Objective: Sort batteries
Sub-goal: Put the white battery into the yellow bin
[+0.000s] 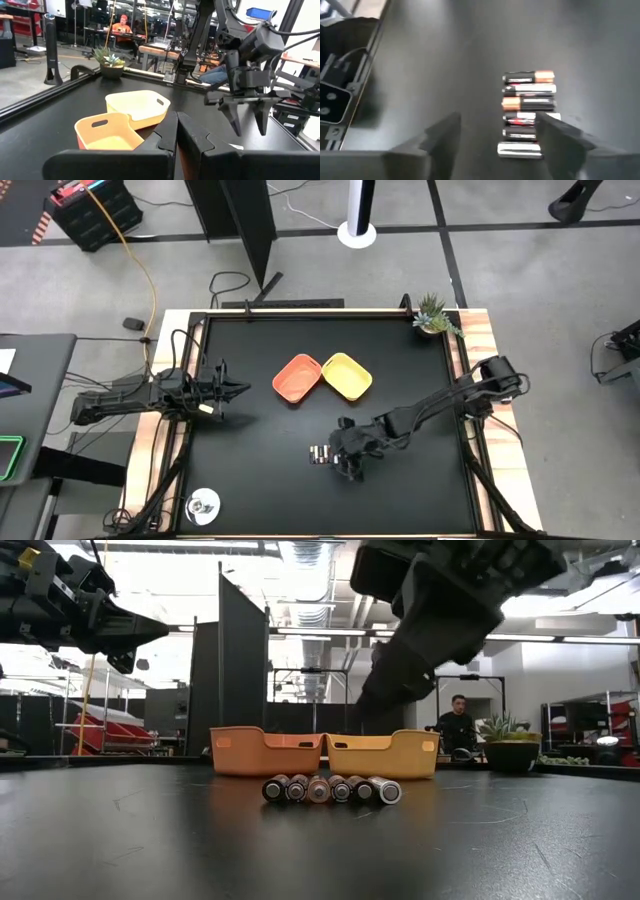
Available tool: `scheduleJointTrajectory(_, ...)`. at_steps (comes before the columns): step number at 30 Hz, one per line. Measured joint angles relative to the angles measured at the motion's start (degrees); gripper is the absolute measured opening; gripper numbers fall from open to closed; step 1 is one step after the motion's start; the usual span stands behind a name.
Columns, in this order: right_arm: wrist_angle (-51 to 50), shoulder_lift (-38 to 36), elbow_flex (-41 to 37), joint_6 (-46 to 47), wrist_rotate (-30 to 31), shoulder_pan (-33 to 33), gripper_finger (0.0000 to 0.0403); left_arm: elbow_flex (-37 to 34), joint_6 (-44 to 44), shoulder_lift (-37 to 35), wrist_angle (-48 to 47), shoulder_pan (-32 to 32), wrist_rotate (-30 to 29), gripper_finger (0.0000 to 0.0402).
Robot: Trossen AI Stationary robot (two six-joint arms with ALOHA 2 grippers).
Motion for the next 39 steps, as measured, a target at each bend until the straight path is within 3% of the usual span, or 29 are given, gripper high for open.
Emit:
scheduleJointTrajectory(3, -3.98, -0.15, 1.80, 0.00, 1.96, -0.02, 0.0329, 0.00, 0.00, 0.00, 0.02, 0.00, -0.01, 0.0006)
scheduleJointTrajectory(7, -8.58, -0.13, 2.96, 0.52, 3.52, 0.00, 0.0354, 0.00, -0.46, 0.00, 0.00, 0.00, 0.66, 0.0006)
scheduleJointTrajectory(12, -13.03, -0.13, 3.00, 3.33, 4.63, 0.58, 0.0356, 0.00, -0.28, 0.00, 0.09, 0.00, 2.51, 0.0021)
scheduleJointTrajectory(24, -10.85, 3.79, 2.94, 0.25, 7.85, 2.55, 0.0357, 0.00, 1.70, 0.00, 0.13, 0.00, 2.71, 0.0145)
scheduleJointTrajectory(39, -8.46, 6.87, 3.72, -1.08, 9.34, 2.28, 0.0357, 0.00, 1.73, 1.05, 0.20, -0.85, 3.04, 0.0152)
